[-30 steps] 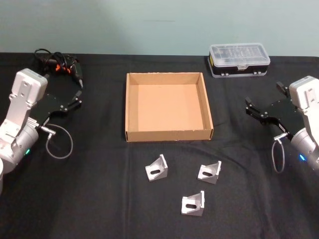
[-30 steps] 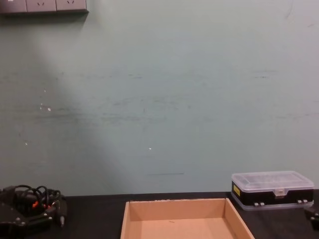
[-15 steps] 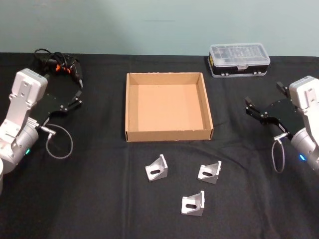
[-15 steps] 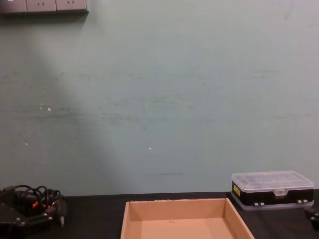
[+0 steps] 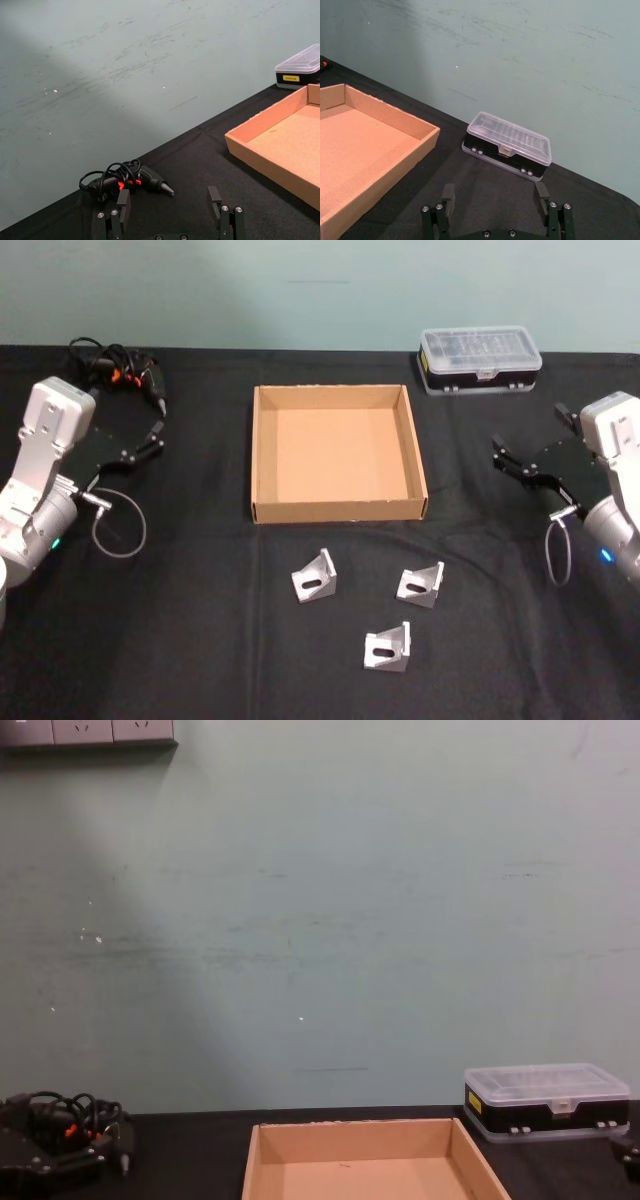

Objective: Use one hand to pick up the angle iron from the table and place it into the box.

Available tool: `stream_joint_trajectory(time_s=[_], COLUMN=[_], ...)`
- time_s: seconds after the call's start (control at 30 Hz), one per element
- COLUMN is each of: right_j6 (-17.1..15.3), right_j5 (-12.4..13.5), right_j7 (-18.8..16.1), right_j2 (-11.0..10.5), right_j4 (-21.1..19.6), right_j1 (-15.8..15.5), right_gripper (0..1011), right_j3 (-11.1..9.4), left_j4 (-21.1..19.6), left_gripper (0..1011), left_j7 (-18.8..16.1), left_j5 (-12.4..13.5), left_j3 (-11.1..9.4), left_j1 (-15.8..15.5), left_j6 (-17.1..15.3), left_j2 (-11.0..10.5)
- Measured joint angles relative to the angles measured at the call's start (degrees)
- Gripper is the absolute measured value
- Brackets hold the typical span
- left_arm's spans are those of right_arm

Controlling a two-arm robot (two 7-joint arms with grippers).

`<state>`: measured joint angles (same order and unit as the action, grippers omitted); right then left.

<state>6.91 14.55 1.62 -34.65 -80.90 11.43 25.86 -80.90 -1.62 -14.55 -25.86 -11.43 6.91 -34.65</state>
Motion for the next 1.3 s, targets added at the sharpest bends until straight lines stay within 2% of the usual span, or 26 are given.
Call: stream_joint_trajectory(time_s=[0.23, 0.4, 0.53, 0.63, 0.73, 0.87, 1.0, 1.1, 1.27, 1.3], right_j6=[0.55, 1.04, 1.19, 1.17, 0.56, -0.27, -2.38, -3.77, -8.05, -8.05], right_j5=[0.07, 2.05, 5.21, 6.5, 8.91, 10.86, 13.1, 13.85, 15.59, 15.59], right_j7=[-0.87, -2.91, -4.88, -6.09, -8.22, -10.47, -14.02, -15.84, -21.79, -21.79], right_j2=[0.15, 0.09, -0.15, -0.64, -1.68, -2.83, -5.05, -6.35, -9.8, -9.8], right_j4=[-0.05, -1.44, -3.36, -4.65, -7.46, -9.97, -14.08, -16.16, -20.44, -20.44], right_j1=[-0.28, -1.09, -2.32, -2.97, -4.29, -5.31, -6.59, -7.11, -8.26, -8.26], right_gripper=[1004, 1004, 1004, 1004, 1004, 1004, 1004, 1004, 1004, 1004], right_j3=[-0.99, -3.06, -5.52, -6.7, -8.68, -10.17, -11.91, -12.43, -12.93, -12.93], left_j4=[0.0, 0.0, 0.0, 0.0, 0.0, 0.0, 0.0, 0.0, 0.0, 0.0], left_gripper=[1000, 1000, 1000, 1000, 1000, 1000, 1000, 1000, 1000, 1000], left_j7=[0.0, 0.0, 0.0, 0.0, 0.0, 0.0, 0.0, 0.0, 0.0, 0.0], left_j5=[0.0, 0.0, 0.0, 0.0, 0.0, 0.0, 0.0, 0.0, 0.0, 0.0], left_j3=[0.0, 0.0, 0.0, 0.0, 0.0, 0.0, 0.0, 0.0, 0.0, 0.0], left_j1=[0.0, 0.0, 0.0, 0.0, 0.0, 0.0, 0.0, 0.0, 0.0, 0.0], left_j6=[0.0, 0.0, 0.0, 0.0, 0.0, 0.0, 0.0, 0.0, 0.0, 0.0], left_j2=[0.0, 0.0, 0.0, 0.0, 0.0, 0.0, 0.0, 0.0, 0.0, 0.0])
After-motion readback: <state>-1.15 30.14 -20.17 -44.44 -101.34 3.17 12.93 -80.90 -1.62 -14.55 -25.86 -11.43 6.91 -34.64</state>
